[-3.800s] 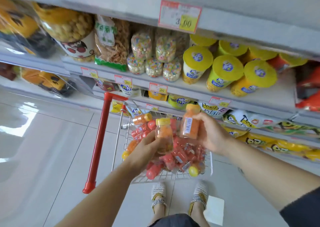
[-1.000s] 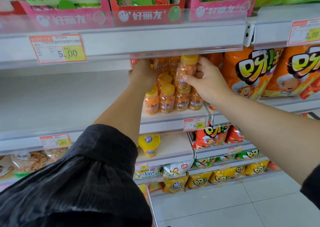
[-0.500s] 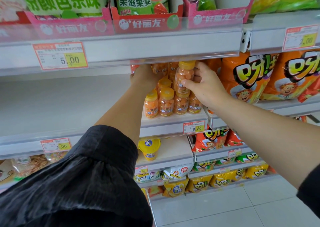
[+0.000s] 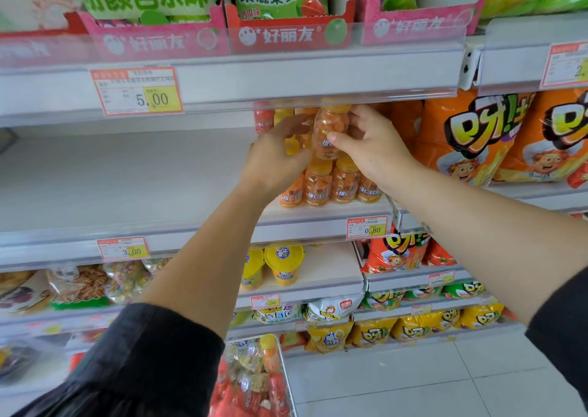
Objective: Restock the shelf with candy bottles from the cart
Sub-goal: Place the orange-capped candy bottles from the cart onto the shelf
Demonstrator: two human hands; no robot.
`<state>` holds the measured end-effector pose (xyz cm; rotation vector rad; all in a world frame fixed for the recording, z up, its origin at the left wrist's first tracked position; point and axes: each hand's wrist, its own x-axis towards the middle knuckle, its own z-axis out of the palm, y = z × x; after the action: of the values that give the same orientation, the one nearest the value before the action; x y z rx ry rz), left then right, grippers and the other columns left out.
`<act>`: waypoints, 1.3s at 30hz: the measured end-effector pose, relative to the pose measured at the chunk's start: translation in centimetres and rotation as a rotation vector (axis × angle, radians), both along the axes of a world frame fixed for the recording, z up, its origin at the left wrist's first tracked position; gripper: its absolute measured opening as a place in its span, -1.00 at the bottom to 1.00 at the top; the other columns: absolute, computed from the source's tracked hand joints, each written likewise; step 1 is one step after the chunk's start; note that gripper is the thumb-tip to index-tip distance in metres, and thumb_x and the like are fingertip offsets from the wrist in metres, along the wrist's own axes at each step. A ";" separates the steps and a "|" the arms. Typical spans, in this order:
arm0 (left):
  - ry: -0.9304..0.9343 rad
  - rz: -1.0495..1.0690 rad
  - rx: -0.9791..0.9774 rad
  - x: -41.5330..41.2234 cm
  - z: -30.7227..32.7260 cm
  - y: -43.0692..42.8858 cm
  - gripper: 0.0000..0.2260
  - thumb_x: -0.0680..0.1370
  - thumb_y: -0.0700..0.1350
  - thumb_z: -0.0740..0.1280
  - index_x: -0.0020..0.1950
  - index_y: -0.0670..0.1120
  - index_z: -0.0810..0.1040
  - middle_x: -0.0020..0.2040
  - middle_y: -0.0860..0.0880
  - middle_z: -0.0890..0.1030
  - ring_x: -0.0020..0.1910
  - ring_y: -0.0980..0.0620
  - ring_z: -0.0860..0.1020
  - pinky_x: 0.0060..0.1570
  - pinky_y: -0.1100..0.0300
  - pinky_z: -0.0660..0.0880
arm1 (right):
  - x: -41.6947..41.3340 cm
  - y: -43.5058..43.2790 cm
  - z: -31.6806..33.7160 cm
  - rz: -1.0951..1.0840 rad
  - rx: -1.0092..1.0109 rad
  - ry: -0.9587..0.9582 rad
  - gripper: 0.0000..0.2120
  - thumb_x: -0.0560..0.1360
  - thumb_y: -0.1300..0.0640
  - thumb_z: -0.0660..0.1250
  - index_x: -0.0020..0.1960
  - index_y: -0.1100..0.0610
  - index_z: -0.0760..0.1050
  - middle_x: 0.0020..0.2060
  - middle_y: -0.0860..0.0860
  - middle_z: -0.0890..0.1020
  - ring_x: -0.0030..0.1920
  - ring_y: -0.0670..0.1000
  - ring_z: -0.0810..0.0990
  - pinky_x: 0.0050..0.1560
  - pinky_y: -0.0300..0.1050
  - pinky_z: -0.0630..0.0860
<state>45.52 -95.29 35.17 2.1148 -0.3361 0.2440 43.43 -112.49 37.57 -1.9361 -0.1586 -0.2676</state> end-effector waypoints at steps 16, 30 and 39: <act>0.013 0.167 -0.160 3.1 -1.5 2.6 -0.64 0.49 0.01 0.45 0.26 -0.02 0.54 0.05 0.10 0.64 0.04 0.12 0.59 0.07 0.17 0.54 | 0.1 -1.5 -0.1 -0.090 -0.120 -0.003 -0.63 0.56 0.20 0.36 0.36 0.07 0.49 0.15 -0.03 0.64 0.09 -0.11 0.59 -0.10 -0.55 0.41; 0.141 0.190 -0.129 7.7 -1.6 1.8 -0.61 0.46 0.04 0.43 0.25 0.00 0.54 0.14 0.06 0.64 0.12 0.03 0.59 0.20 -0.03 0.52 | 0.0 -2.1 -0.4 -0.109 -0.173 0.001 -0.72 0.58 0.20 0.34 0.27 0.02 0.53 0.02 -0.09 0.66 0.06 -0.14 0.59 -0.12 -0.57 0.38; 0.169 0.129 -0.118 7.5 -0.8 1.3 -0.62 0.53 0.01 0.37 0.34 0.01 0.49 0.24 0.05 0.59 0.22 0.03 0.55 0.27 -0.02 0.49 | 1.8 -0.5 -0.5 0.037 -0.483 0.049 -0.59 0.59 0.20 0.29 0.43 0.04 0.42 0.29 -0.05 0.57 0.24 -0.08 0.52 0.10 -0.41 0.39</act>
<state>53.00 -93.96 34.42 2.0264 -0.0843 0.1547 45.25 -113.00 37.10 -2.4133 -0.2434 -0.1659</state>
